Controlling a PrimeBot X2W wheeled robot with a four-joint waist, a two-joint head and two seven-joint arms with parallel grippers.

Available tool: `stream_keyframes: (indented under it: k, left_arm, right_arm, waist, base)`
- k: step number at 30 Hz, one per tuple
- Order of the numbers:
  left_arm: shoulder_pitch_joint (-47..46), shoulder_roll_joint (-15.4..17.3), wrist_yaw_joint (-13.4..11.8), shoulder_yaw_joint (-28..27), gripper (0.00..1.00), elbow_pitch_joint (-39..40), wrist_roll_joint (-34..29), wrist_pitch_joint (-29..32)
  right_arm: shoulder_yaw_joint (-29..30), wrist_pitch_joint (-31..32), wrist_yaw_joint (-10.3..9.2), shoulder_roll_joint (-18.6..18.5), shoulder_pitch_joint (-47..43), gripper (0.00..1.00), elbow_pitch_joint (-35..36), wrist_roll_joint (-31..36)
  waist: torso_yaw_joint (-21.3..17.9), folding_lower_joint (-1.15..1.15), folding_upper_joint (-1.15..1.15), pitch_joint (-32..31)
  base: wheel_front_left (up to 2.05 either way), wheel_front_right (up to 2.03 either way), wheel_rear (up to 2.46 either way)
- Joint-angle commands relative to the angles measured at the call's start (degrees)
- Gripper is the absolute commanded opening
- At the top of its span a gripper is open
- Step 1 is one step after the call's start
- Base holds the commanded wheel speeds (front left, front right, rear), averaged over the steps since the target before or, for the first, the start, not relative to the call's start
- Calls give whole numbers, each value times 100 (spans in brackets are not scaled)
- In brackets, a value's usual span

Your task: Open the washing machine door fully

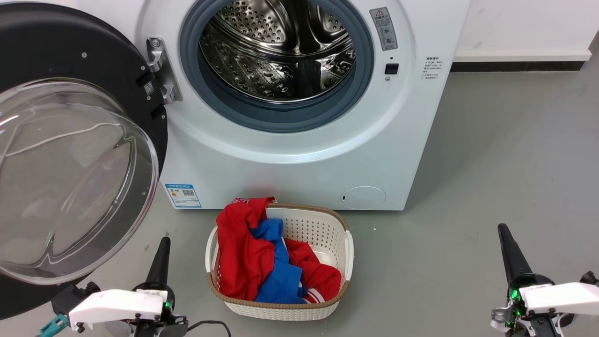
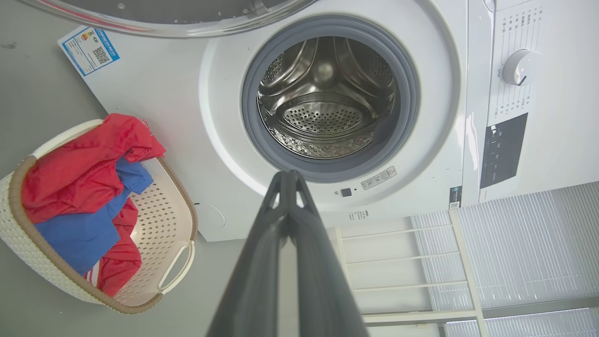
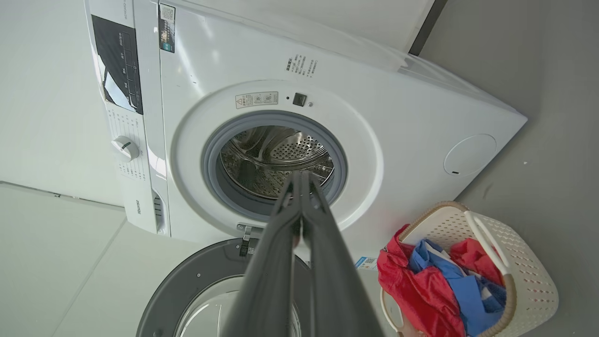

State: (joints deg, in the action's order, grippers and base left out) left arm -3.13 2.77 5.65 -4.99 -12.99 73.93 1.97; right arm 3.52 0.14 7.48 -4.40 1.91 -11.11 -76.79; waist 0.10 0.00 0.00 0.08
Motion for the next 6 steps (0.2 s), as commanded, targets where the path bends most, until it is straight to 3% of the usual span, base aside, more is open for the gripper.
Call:
stream_keyframes:
  k: [1,6]
  left_arm:
    - [-137,14,51,-29,0,15,164,47]
    - [-171,15,72,-49,0,-5,418,111]
  right_arm:
    - [17,43,2,-31,124,0,-8,-161]
    - [30,111,2,-26,180,0,-51,-395]
  waist:
    - [0,0,0,0]
    - [-2,0,0,2]
  base:
    - [0,0,0]
    - [0,0,0]
